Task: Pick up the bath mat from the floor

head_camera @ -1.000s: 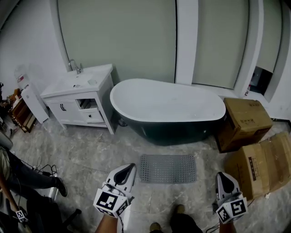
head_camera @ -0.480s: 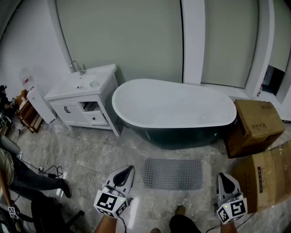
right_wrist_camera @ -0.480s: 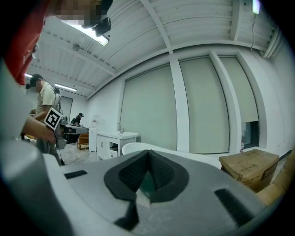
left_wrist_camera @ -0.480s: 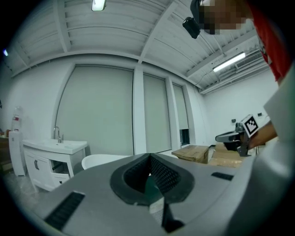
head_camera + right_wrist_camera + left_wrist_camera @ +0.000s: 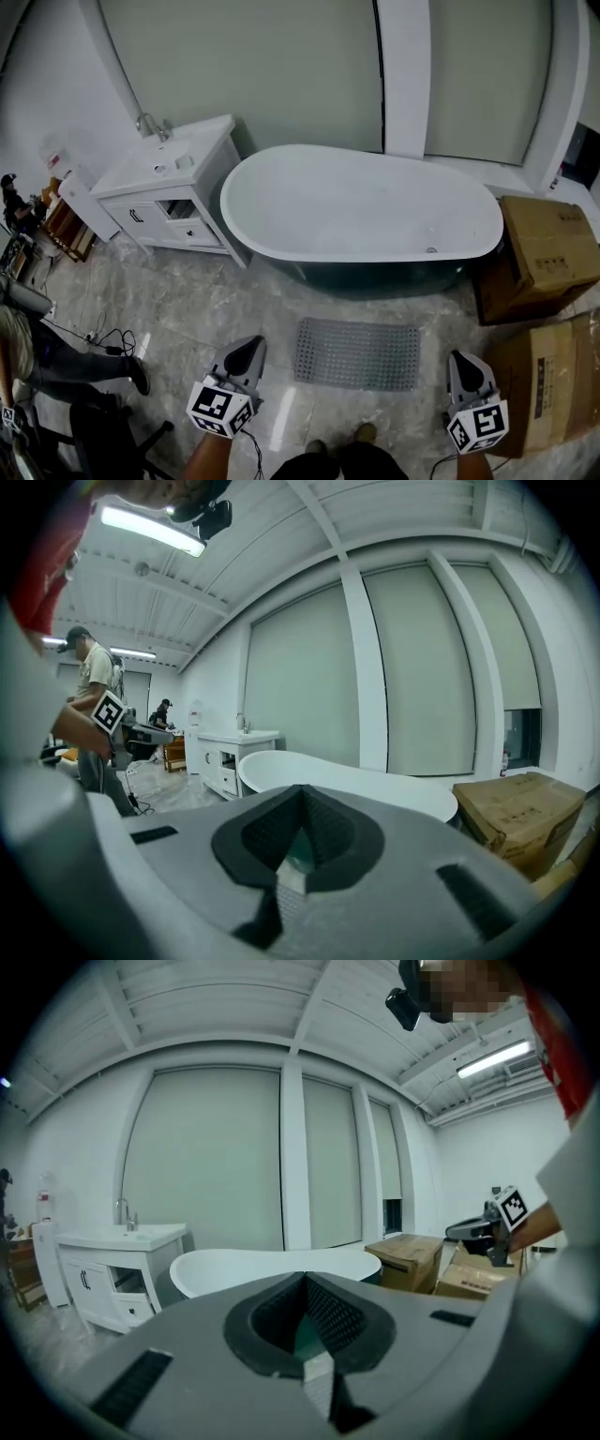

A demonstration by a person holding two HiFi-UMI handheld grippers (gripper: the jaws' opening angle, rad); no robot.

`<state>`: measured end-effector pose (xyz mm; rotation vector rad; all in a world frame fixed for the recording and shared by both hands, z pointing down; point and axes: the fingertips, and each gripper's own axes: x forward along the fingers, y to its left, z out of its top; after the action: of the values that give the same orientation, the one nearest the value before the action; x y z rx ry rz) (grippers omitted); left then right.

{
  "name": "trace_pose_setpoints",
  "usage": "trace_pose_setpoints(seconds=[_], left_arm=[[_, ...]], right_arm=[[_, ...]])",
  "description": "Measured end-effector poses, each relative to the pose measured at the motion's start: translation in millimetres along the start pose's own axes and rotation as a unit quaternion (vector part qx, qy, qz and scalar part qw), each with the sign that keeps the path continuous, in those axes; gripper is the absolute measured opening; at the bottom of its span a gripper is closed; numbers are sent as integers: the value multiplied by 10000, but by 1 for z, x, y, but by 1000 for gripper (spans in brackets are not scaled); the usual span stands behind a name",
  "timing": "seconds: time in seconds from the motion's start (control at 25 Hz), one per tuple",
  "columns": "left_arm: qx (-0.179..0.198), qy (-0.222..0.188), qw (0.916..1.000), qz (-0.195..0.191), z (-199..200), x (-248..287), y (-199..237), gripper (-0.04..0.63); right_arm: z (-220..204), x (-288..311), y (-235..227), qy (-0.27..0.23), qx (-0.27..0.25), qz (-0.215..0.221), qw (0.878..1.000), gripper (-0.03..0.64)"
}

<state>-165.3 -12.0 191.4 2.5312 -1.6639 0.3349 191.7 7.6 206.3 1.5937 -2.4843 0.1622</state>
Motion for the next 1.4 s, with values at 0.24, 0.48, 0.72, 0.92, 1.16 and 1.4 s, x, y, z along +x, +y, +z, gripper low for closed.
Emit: trace_pose_setpoints(seconds=[0.24,0.48,0.72,0.92,1.16,1.4], left_arm=[[-217,475,9986,23,-47,41,23,9],[-295,1063,9939,-81,-113,83,45,11],[-390,1627,9859,-74,-197,120,65,11],[-472,2070,9772,37,-272,147,80,12],[-616,2529,9655,77,-360,171,83,14],[-774,2803,9568,61,-434,194,84,55]], right_arm=[[-34,35,-16,402,57,-72,9992,5],[-90,72,-32,880,174,-272,9956,5],[-173,101,-47,1366,325,-438,9891,6],[-250,121,-61,1796,381,-487,9818,6],[-341,141,-73,2274,463,-399,9719,38],[-417,160,-79,2587,563,-337,9637,82]])
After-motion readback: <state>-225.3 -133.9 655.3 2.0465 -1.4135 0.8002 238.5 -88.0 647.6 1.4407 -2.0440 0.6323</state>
